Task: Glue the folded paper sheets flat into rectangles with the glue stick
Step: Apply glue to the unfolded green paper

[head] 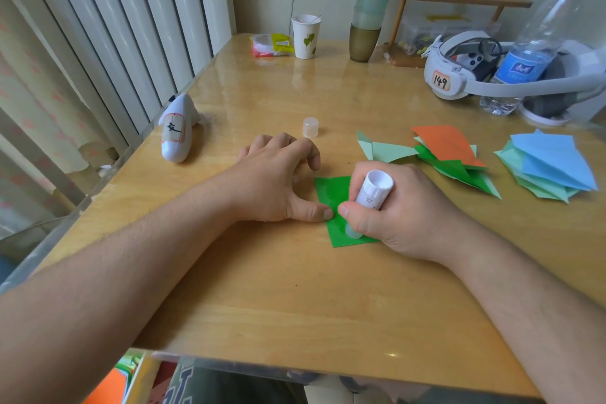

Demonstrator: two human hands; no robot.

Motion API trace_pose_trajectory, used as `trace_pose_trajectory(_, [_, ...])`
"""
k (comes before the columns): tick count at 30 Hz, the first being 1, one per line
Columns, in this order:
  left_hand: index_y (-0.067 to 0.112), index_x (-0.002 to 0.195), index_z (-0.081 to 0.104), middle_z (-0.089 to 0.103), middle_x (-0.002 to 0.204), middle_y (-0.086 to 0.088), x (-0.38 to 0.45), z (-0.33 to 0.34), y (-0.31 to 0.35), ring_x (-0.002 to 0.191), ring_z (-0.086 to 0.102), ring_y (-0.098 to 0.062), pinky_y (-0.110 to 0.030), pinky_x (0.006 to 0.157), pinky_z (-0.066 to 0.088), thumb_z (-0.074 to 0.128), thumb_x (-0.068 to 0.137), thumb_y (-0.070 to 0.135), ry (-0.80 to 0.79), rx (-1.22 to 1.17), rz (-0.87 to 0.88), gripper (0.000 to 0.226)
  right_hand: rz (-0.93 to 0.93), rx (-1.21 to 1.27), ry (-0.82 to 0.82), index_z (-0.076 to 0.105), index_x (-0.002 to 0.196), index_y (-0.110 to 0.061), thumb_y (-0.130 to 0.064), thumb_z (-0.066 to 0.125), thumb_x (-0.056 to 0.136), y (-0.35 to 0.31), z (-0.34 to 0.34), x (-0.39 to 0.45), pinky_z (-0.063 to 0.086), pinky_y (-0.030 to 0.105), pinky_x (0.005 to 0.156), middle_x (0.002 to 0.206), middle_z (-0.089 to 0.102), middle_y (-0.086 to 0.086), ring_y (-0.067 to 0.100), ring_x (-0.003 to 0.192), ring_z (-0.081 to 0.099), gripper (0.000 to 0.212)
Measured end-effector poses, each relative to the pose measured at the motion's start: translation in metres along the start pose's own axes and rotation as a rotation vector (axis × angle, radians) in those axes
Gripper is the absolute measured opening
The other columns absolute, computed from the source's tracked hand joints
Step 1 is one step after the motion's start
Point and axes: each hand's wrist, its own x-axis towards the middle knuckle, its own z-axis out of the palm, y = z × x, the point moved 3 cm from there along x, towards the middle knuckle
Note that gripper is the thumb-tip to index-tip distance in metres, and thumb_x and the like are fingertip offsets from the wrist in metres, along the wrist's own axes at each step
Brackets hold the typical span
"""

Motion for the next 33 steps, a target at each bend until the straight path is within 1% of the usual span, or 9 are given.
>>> trace_pose_trajectory(4, [0.050, 0.104, 0.040, 0.042, 0.123, 0.014, 0.000, -0.001, 0.000, 0.119, 0.028, -0.017, -0.040, 0.105, 0.028, 0.074, 0.057, 0.079, -0.013, -0.003, 0.001, 0.065, -0.001, -0.008, 0.020, 0.053, 0.072, -0.019, -0.052, 0.064, 0.068, 0.006, -0.007, -0.004, 0.038, 0.036, 0.056, 0.061, 0.054, 0.004, 0.021, 0.061, 0.046, 0.035])
trace_pose_trajectory(6, [0.050, 0.105, 0.040, 0.042, 0.123, 0.015, 0.000, -0.001, 0.000, 0.119, 0.029, -0.017, -0.039, 0.105, 0.028, 0.074, 0.057, 0.079, -0.018, -0.005, 0.003, 0.065, 0.011, -0.032, 0.038, 0.053, 0.072, -0.019, -0.052, 0.063, 0.066, 0.008, -0.012, -0.005, 0.034, 0.027, 0.054, 0.063, 0.052, 0.003, 0.012, 0.058, 0.042, 0.035])
trace_pose_trajectory(8, [0.051, 0.104, 0.040, 0.041, 0.122, 0.015, 0.000, -0.001, 0.000, 0.119, 0.029, -0.017, -0.039, 0.105, 0.028, 0.074, 0.057, 0.080, -0.017, -0.003, 0.007, 0.065, 0.027, -0.051, 0.047, 0.052, 0.072, -0.019, -0.050, 0.065, 0.066, 0.010, -0.014, -0.006, 0.032, 0.023, 0.053, 0.063, 0.051, 0.003, 0.011, 0.059, 0.041, 0.034])
trace_pose_trajectory(13, [0.050, 0.105, 0.041, 0.042, 0.124, 0.014, 0.000, -0.002, 0.000, 0.121, 0.030, -0.017, -0.039, 0.103, 0.028, 0.076, 0.059, 0.079, -0.016, 0.004, 0.010, 0.065, 0.039, -0.065, 0.061, 0.052, 0.067, -0.016, -0.037, 0.071, 0.071, 0.014, -0.017, -0.007, 0.033, 0.022, 0.053, 0.064, 0.052, 0.006, 0.021, 0.063, 0.045, 0.028])
trace_pose_trajectory(21, [0.050, 0.106, 0.041, 0.041, 0.125, 0.015, 0.000, -0.002, 0.000, 0.122, 0.030, -0.018, -0.041, 0.107, 0.029, 0.075, 0.059, 0.080, -0.030, 0.006, 0.006, 0.065, 0.032, -0.064, 0.076, 0.052, 0.071, -0.019, -0.045, 0.067, 0.069, 0.018, -0.020, -0.006, 0.037, 0.030, 0.056, 0.064, 0.053, 0.004, 0.019, 0.061, 0.046, 0.030])
trace_pose_trajectory(24, [0.049, 0.107, 0.042, 0.041, 0.126, 0.014, 0.000, -0.003, 0.000, 0.124, 0.030, -0.018, -0.042, 0.109, 0.029, 0.076, 0.061, 0.078, -0.041, 0.008, 0.004, 0.065, 0.056, 0.079, 0.147, 0.053, 0.068, -0.016, -0.030, 0.069, 0.076, 0.022, -0.028, -0.004, 0.036, 0.022, 0.054, 0.056, 0.050, -0.003, 0.007, 0.055, 0.044, 0.022])
trace_pose_trajectory(27, [0.048, 0.108, 0.042, 0.041, 0.126, 0.014, -0.001, -0.004, 0.001, 0.125, 0.030, -0.019, -0.042, 0.108, 0.029, 0.076, 0.061, 0.078, -0.046, 0.008, 0.002, 0.065, 0.058, 0.236, 0.238, 0.052, 0.070, -0.002, -0.020, 0.066, 0.078, 0.024, -0.037, -0.003, 0.037, 0.014, 0.054, 0.053, 0.048, -0.008, 0.002, 0.052, 0.046, 0.024])
trace_pose_trajectory(31, [0.050, 0.107, 0.042, 0.040, 0.127, 0.015, -0.001, -0.002, 0.002, 0.126, 0.028, -0.018, -0.041, 0.108, 0.028, 0.071, 0.058, 0.082, -0.054, 0.022, -0.003, 0.065, 0.043, 0.282, 0.245, 0.052, 0.070, -0.002, -0.020, 0.068, 0.078, 0.018, -0.029, -0.002, 0.037, 0.014, 0.055, 0.052, 0.048, -0.008, 0.002, 0.052, 0.045, 0.025])
trace_pose_trajectory(33, [0.052, 0.106, 0.040, 0.038, 0.127, 0.016, -0.002, -0.001, 0.003, 0.127, 0.027, -0.017, -0.040, 0.109, 0.026, 0.062, 0.053, 0.086, -0.048, 0.044, -0.003, 0.066, 0.018, 0.268, 0.210, 0.055, 0.070, -0.007, -0.028, 0.072, 0.077, 0.012, -0.020, -0.003, 0.038, 0.019, 0.055, 0.053, 0.053, -0.004, 0.007, 0.053, 0.048, 0.028])
